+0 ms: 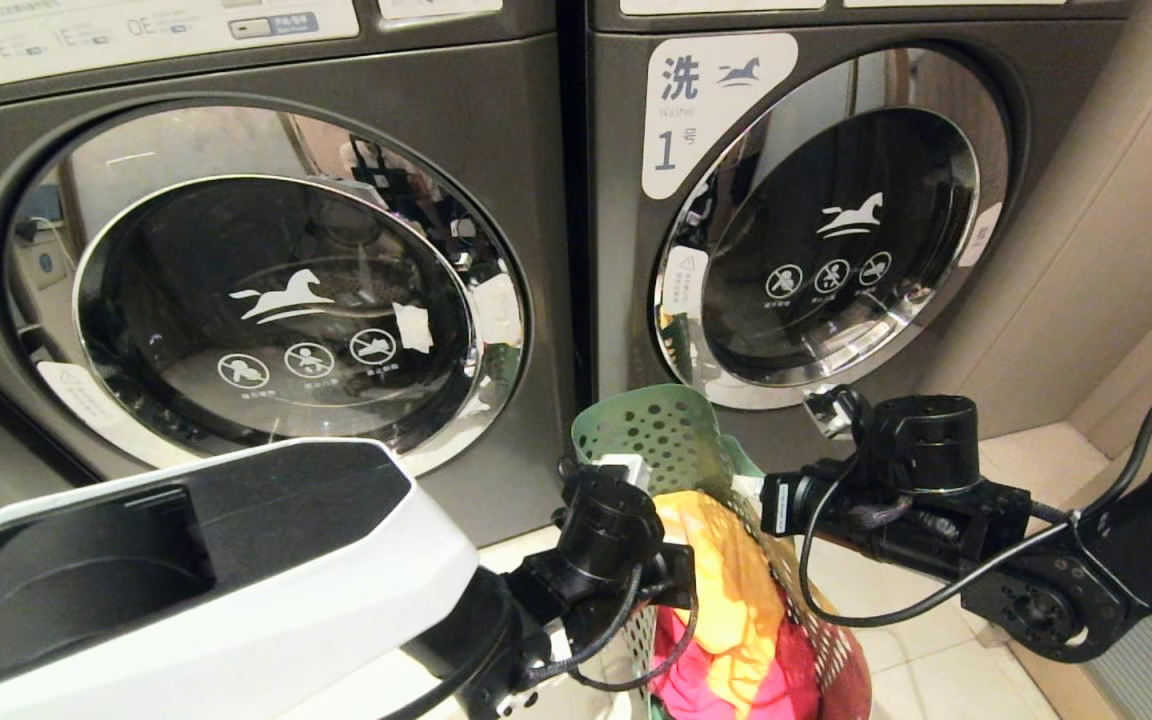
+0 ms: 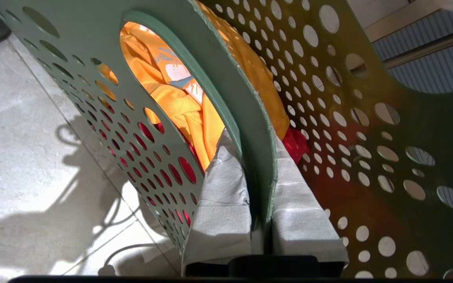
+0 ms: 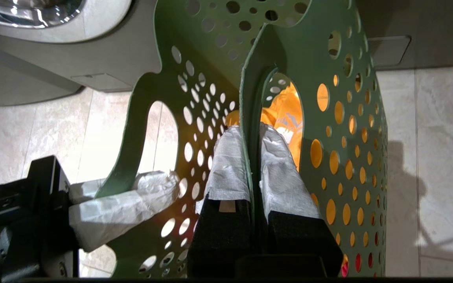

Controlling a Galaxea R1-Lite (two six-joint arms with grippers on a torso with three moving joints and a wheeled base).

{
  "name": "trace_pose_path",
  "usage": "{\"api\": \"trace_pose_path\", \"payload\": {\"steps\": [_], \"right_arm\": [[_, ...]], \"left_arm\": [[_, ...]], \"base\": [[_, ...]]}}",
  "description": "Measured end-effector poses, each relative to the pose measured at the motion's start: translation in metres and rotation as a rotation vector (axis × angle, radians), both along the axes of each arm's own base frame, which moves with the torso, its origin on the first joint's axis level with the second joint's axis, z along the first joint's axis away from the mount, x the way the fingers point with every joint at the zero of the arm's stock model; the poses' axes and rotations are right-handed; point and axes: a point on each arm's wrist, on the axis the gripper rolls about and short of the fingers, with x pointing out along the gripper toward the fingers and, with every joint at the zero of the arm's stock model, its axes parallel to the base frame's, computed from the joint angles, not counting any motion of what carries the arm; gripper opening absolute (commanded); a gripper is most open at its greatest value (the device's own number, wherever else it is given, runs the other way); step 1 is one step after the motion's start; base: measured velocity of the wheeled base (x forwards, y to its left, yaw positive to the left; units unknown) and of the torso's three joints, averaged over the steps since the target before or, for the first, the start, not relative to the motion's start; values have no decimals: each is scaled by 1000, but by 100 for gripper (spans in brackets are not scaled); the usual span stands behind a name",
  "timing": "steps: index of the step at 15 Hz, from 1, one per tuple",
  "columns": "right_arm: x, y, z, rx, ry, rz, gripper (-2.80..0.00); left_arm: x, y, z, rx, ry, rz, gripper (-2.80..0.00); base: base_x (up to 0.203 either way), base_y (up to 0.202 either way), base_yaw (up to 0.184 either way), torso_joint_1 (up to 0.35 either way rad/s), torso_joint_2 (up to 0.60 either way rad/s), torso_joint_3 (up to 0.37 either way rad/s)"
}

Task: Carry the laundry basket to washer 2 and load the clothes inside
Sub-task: Pick up the clothes basket and put it beside the washing machine

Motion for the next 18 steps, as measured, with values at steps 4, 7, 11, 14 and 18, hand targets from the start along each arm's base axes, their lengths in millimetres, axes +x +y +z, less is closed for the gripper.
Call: {"api": "trace_pose_path", "payload": {"steps": [4,7,11,14,18], "right_arm": [[1,-10,-4,-13,14,-30,-280],[3,-18,-6,-30,13,-49,-280],[7,-21,-13,-37,25,-63,-280],[14,-20,-19,-39,-9,-60,-280],[23,-20,-36,-55,-1,-61,-280]], "left_arm": [[3,-12,0,14,11,-12,-280],[7,-19,-1,15,11,-15,-280],[8,-22,-6,21,15,-15,-280],[12,-25,-11,29,9,-7,-280],[18,-27,-22,46,4,20,-280]], "base": [[0,0,0,6,2,-198],[0,0,0,7,3,-195],[0,0,0,1,4,-199],[0,0,0,1,0,-165],[0,0,0,3,3,-27]]}}
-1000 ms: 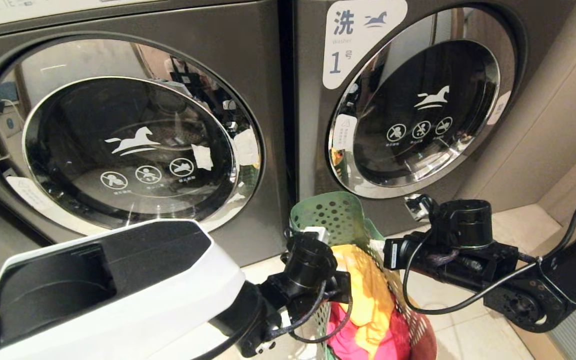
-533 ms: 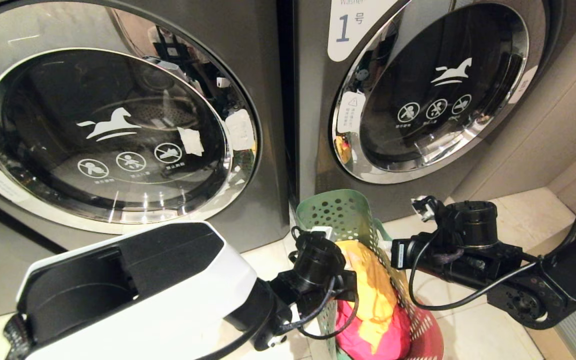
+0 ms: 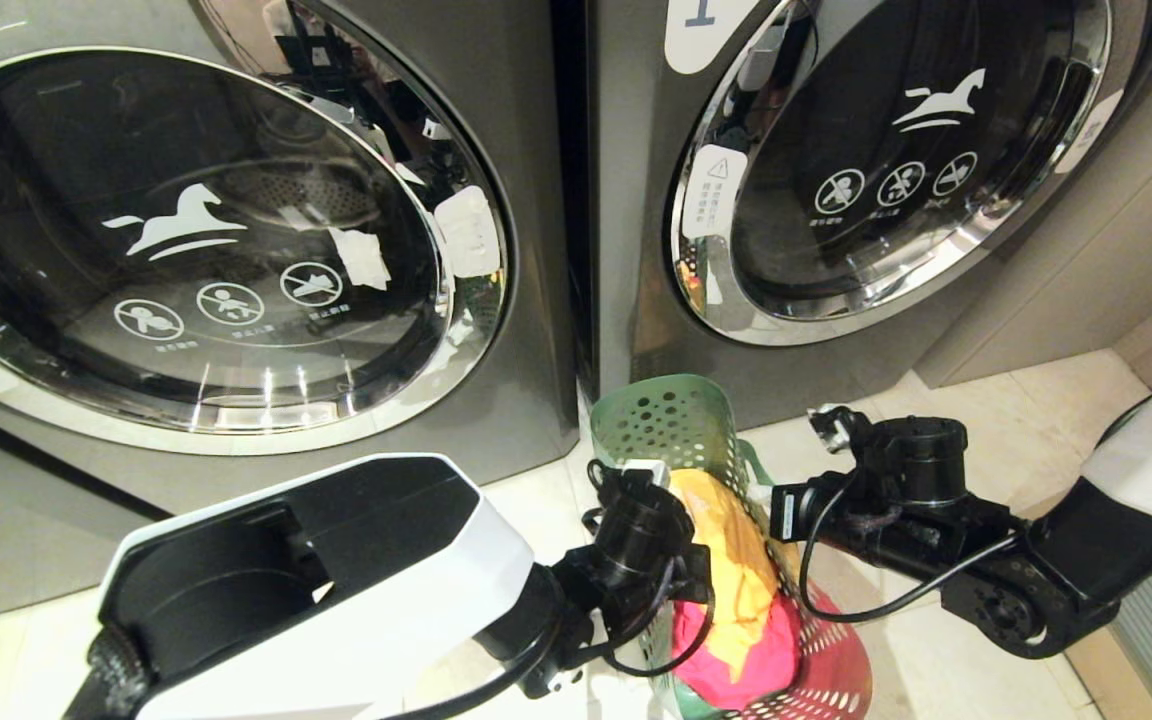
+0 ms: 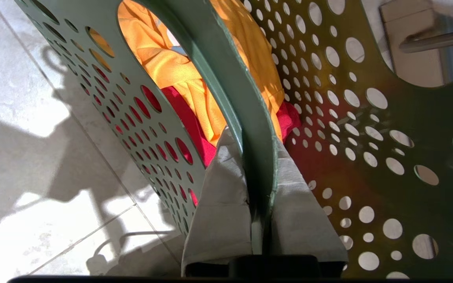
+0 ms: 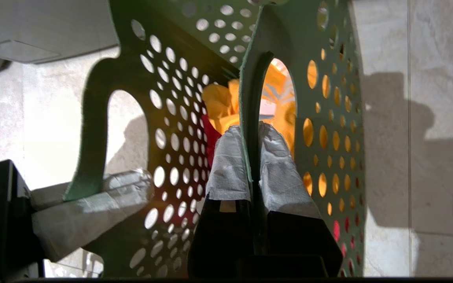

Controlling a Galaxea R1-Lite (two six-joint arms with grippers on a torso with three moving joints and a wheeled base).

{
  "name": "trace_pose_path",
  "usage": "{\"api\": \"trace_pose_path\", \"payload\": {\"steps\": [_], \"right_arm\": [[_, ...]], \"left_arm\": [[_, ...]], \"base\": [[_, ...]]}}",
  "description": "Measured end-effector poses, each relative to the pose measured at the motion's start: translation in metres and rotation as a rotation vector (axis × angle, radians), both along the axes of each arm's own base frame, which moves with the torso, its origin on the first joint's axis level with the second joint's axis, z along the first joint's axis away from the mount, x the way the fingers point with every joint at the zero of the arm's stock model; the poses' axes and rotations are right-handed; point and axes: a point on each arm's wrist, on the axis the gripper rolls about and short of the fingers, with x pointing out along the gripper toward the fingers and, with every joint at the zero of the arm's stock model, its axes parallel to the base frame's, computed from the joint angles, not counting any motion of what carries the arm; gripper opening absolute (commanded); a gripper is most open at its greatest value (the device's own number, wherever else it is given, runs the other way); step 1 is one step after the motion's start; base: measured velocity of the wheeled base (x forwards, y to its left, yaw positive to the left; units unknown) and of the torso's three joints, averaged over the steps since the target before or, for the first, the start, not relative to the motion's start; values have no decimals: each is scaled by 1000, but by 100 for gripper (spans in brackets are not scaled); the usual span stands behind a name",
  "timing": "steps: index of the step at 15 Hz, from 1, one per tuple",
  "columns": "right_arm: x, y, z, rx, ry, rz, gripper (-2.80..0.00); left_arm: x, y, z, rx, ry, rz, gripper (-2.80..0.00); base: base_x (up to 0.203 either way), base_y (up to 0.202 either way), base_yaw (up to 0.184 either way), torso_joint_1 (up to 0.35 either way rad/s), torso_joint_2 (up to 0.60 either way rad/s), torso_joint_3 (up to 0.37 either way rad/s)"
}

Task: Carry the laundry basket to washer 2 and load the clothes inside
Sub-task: Pick up the clothes basket and put it beside the washing machine

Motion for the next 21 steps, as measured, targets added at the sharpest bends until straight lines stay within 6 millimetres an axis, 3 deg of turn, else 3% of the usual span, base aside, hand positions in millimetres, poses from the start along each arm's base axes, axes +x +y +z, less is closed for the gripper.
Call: {"api": "trace_pose_path", "payload": {"steps": [9,17,18,20,21], "right_arm": [[10,-1,-28,-12,-17,-7,-280],[10,0,-35,-31,-3,-11,-280],[11,-1,-36,-46,-7,-20,-280],[11,-1,-39,-83,-16,-31,-280],[12,-1,-42,-95,-12,-42,0]], "left_arm": [[7,-5,-21,32,-8,35,-280],[11,-11,-24,22,-17,42,-280],[11,-11,-25,24,-18,41,0],[13,-12,-29,36,-23,56,0],[13,-14,-29,35,-35,70,0]], "base": [[0,0,0,0,0,0],[0,0,0,0,0,0],[0,0,0,0,0,0],[0,0,0,0,0,0],[0,0,0,0,0,0]]}}
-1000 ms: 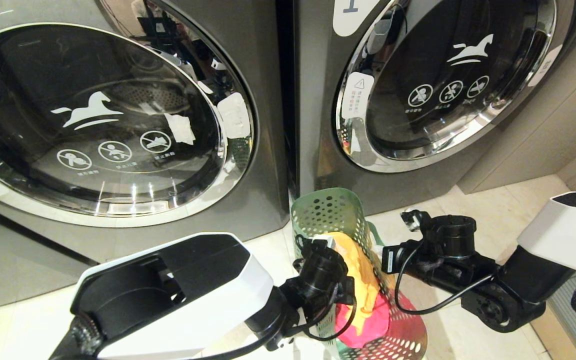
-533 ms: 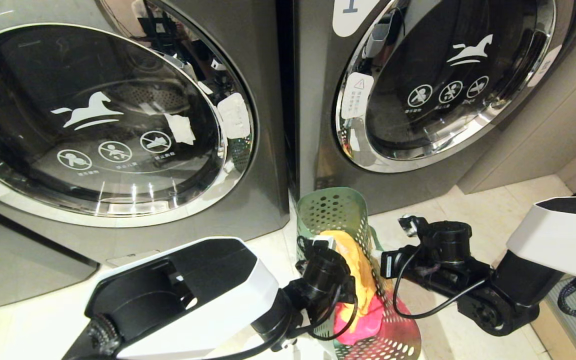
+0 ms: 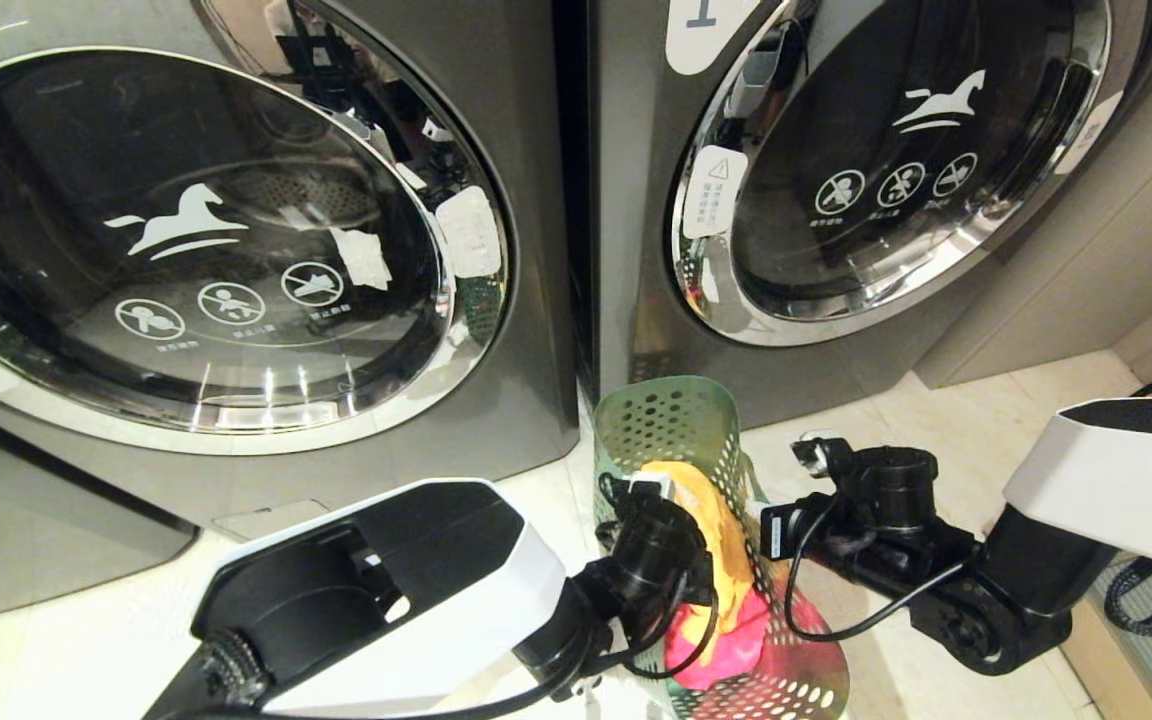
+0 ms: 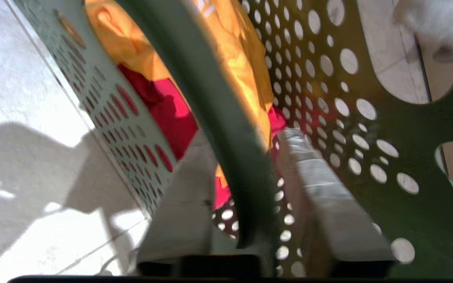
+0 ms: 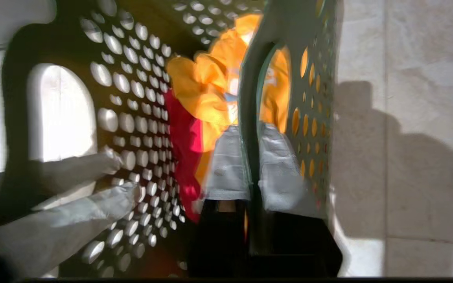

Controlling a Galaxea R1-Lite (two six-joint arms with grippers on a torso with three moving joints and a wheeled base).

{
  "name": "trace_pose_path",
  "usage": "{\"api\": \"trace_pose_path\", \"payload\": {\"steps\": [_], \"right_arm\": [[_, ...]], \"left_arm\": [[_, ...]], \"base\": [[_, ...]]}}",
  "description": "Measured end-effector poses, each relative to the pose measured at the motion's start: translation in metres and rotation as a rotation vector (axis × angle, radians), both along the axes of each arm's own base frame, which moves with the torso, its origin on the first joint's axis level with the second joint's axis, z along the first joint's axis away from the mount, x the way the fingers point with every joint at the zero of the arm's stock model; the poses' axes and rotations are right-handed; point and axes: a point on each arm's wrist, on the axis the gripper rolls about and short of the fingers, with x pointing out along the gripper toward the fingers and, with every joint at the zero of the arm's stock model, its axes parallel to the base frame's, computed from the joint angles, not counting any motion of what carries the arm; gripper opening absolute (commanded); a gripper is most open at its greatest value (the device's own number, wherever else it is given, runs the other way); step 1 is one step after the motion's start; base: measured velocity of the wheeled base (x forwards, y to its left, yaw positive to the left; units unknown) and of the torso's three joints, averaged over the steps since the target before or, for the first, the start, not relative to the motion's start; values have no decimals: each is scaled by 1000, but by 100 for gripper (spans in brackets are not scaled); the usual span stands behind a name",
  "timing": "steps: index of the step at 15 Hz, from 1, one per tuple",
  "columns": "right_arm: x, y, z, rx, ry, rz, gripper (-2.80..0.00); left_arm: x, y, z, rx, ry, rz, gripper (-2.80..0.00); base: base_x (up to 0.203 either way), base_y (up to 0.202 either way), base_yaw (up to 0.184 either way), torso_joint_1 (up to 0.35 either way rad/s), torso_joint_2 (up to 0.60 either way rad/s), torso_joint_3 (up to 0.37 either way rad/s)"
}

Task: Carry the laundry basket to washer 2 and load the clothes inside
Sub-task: Pick up the clothes basket and put it beside the washing machine

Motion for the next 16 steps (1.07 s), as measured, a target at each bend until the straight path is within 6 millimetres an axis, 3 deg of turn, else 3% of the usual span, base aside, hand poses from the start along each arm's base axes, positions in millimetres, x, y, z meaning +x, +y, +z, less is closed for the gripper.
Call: {"api": "trace_pose_path", "payload": {"steps": [5,10,16], "right_arm": [[3,1,-1,14,-52,-8,0],[0,-2,1,-20,-61,-81,0],[-23,-10,8,-38,-27,-82,0]], "left_arm": [[1,-3,-3,12,-13,33,0],[0,1,14,11,-40,74,0],[-16,18,34,32,-46,107,0]], "base": [[0,0,0,0,0,0],[0,0,0,0,0,0],[0,0,0,0,0,0]]}}
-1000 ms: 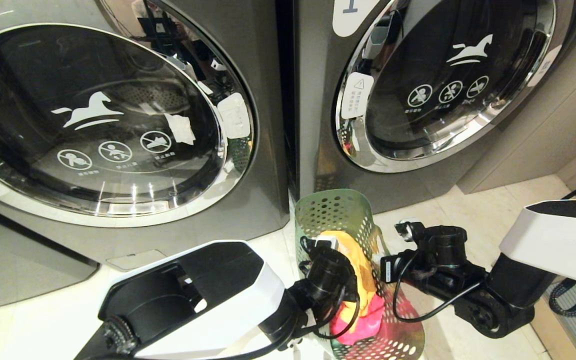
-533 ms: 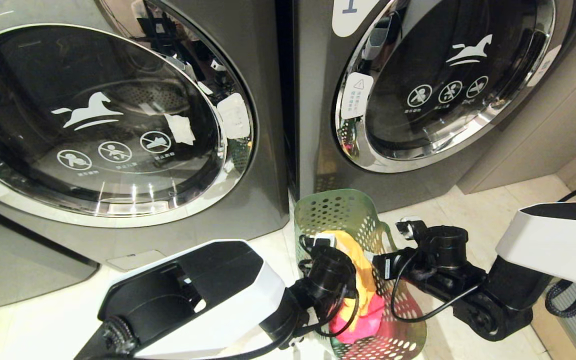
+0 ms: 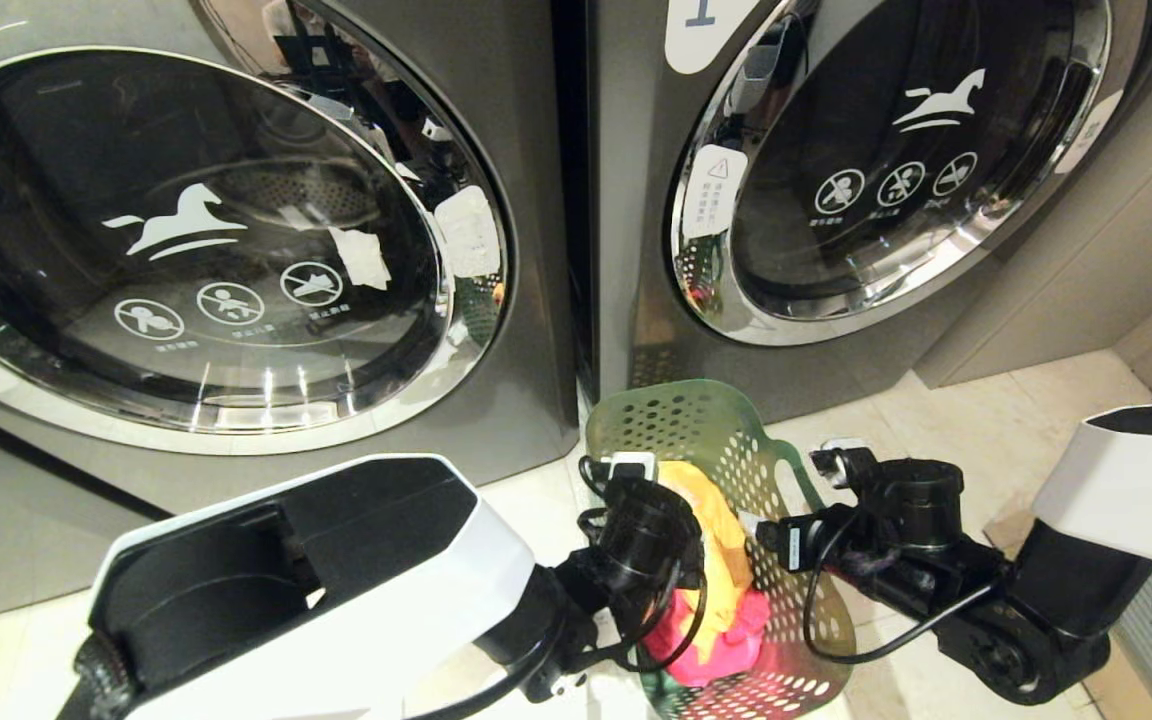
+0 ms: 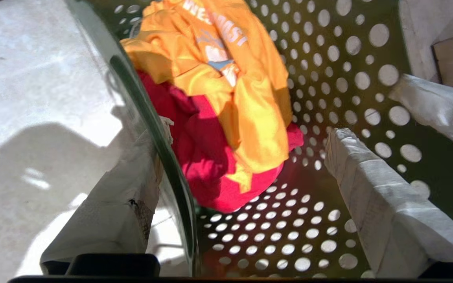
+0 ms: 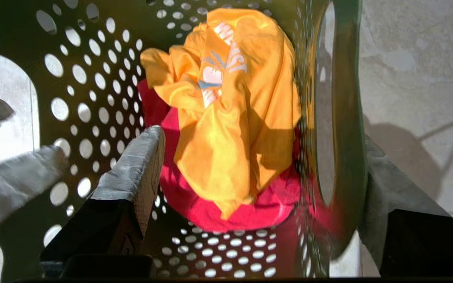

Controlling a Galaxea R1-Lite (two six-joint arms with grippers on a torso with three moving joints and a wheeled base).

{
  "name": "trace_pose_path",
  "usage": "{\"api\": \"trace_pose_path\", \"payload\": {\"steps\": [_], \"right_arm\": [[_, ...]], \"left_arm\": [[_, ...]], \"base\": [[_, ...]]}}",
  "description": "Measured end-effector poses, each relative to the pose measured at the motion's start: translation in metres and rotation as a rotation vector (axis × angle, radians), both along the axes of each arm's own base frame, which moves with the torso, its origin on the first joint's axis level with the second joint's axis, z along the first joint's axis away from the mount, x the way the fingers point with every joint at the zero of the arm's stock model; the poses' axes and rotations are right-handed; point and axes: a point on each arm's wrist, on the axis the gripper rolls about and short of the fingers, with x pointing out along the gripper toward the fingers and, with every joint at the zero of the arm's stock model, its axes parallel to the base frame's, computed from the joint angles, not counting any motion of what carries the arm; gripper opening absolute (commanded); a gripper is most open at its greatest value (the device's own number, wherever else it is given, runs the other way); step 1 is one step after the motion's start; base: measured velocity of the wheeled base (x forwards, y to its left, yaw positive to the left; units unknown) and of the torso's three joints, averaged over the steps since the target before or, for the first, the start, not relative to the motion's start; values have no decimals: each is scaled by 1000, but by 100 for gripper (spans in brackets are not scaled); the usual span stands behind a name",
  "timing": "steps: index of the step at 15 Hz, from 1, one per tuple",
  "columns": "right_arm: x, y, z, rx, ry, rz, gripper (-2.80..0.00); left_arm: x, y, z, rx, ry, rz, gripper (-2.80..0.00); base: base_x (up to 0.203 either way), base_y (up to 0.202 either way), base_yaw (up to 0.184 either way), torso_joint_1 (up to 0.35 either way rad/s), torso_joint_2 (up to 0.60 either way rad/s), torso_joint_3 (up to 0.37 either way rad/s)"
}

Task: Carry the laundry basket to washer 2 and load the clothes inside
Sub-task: Pick up the clothes basket and put it beside the washing machine

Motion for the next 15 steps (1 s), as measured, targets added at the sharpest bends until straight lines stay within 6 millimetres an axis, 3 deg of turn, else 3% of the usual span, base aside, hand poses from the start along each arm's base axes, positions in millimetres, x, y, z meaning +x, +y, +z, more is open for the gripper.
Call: {"api": "trace_pose_path", "payload": {"steps": [10,11,15], "right_arm": [[-40,-13,24,11,0,-5,0],[-42,-14,27,15,-8,-10,-280],[-49,-17,37,11,-38,-33,-280]], "left_arm": [[-24,29,10,70,-9,102,0],[-26,31,12,68,-11,104,-280],[-30,35,28,26,-44,104,-280]], "base": [[0,0,0,0,0,0],[0,0,0,0,0,0],[0,0,0,0,0,0]]}}
